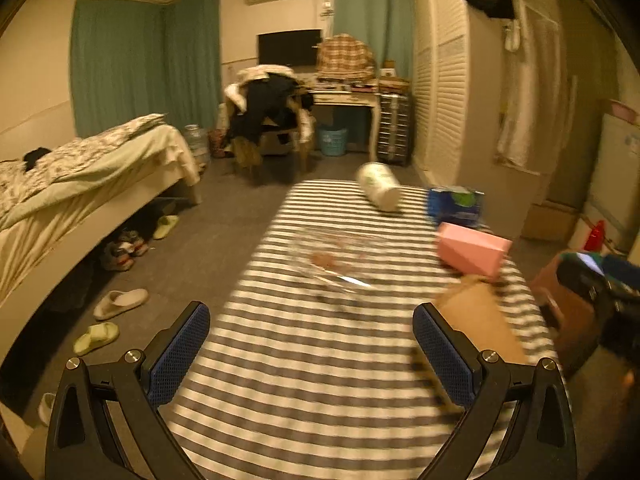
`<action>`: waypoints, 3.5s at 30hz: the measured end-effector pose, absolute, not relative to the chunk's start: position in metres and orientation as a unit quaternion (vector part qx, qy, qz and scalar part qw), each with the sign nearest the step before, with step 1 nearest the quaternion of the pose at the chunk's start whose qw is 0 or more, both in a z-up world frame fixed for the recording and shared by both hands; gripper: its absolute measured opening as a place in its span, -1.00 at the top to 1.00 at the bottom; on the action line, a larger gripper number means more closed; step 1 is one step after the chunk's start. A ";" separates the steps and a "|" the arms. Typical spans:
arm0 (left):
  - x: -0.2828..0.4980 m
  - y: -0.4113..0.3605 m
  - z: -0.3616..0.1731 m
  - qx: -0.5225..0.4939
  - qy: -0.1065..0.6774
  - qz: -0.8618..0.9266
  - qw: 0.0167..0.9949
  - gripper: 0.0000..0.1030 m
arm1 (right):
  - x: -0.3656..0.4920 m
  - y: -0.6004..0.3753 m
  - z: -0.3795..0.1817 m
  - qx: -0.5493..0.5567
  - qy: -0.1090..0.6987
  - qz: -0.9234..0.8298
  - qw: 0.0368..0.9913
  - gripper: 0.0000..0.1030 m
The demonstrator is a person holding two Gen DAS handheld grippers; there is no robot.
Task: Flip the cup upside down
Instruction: 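Lift the brown cup with the right gripper and rotate it, then lower the brown cup onto the tablecloth with the right gripper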
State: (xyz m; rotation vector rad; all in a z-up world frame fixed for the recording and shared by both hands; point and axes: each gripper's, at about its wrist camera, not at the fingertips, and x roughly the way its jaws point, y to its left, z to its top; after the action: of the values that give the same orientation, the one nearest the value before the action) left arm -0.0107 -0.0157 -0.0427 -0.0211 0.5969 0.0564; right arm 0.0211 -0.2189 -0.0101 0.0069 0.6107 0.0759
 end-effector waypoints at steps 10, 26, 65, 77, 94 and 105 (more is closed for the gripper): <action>-0.018 -0.110 -0.072 0.008 0.318 -0.039 0.947 -1.00 | 0.002 -0.292 -0.020 0.052 0.291 -0.004 0.955 -0.88; 0.023 -0.140 -0.117 0.005 0.377 0.003 0.926 -1.00 | 0.006 -0.360 -0.061 0.107 0.315 -0.029 0.943 -0.88; 0.007 -0.091 -0.080 0.042 0.376 -0.040 0.925 -0.62 | 0.018 -0.338 -0.076 0.100 0.337 -0.009 0.936 -0.88; -0.001 -0.077 -0.090 0.017 0.390 -0.050 0.919 -0.60 | 0.018 -0.312 -0.070 0.077 0.337 0.003 0.938 -0.88; -0.014 -0.071 -0.066 0.010 0.360 -0.081 0.930 -0.66 | -0.020 -0.275 -0.026 0.037 0.296 0.003 0.955 -0.88; -0.025 -0.062 -0.029 0.003 0.310 -0.096 0.946 -0.73 | -0.041 -0.255 0.000 0.013 0.269 0.001 0.963 -0.88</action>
State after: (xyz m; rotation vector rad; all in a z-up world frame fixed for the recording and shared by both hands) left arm -0.0254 -0.0615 -0.0285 0.0052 0.6319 -0.1951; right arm -0.0414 -0.2547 0.0000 0.0271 0.5437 0.0027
